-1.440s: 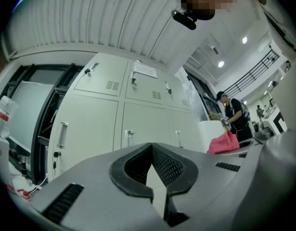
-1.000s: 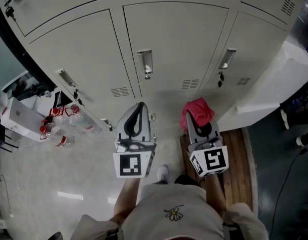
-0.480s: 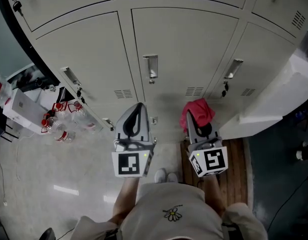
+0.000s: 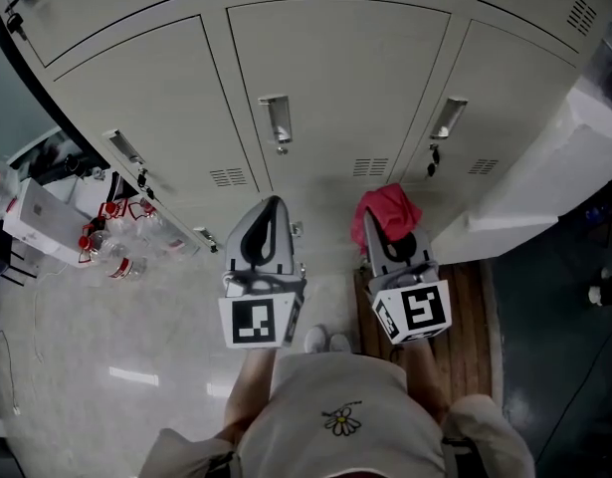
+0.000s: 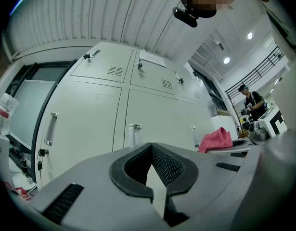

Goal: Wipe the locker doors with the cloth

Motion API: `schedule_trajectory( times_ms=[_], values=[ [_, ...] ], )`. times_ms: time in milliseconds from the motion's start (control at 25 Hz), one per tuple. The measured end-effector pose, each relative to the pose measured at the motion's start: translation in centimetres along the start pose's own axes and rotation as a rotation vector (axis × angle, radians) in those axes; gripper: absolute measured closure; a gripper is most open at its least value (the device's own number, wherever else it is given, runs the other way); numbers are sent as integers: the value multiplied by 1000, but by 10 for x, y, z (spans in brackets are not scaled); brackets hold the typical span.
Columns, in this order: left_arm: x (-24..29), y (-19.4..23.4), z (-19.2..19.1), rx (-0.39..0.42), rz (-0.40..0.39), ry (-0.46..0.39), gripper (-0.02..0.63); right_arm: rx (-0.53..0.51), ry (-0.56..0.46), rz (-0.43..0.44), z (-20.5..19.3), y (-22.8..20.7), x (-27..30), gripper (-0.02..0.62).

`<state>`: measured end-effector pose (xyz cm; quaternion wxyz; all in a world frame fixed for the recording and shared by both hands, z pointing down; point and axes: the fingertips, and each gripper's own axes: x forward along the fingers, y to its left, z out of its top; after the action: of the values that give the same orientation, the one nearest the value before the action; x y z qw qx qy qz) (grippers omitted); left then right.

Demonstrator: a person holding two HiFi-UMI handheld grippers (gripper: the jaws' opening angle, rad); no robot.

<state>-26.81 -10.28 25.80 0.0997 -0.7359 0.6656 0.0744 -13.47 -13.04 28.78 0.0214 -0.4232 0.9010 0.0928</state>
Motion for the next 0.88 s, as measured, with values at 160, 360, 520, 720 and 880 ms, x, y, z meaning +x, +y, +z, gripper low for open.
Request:
schedule_trajectory(
  times_ms=[160,360,520,720,880],
  values=[
    [9,-20,1,-29,-45,-5,591,-14,4,-31,2,-12,-9,563],
    [29,-58,5,-20,-130,-21,591,-33,6,-118,4,-45,-32,563],
    [46,-102,8,-33,-246,-46,591,-48,24,-226,4,-80,-63,563],
    [59,-142,3,-45,-337,-18,591,-60,38,-312,3,-109,-88,563],
    [68,-154,6,-46,-362,-19,591,-65,36,-323,3,-119,-91,563]
  ],
)
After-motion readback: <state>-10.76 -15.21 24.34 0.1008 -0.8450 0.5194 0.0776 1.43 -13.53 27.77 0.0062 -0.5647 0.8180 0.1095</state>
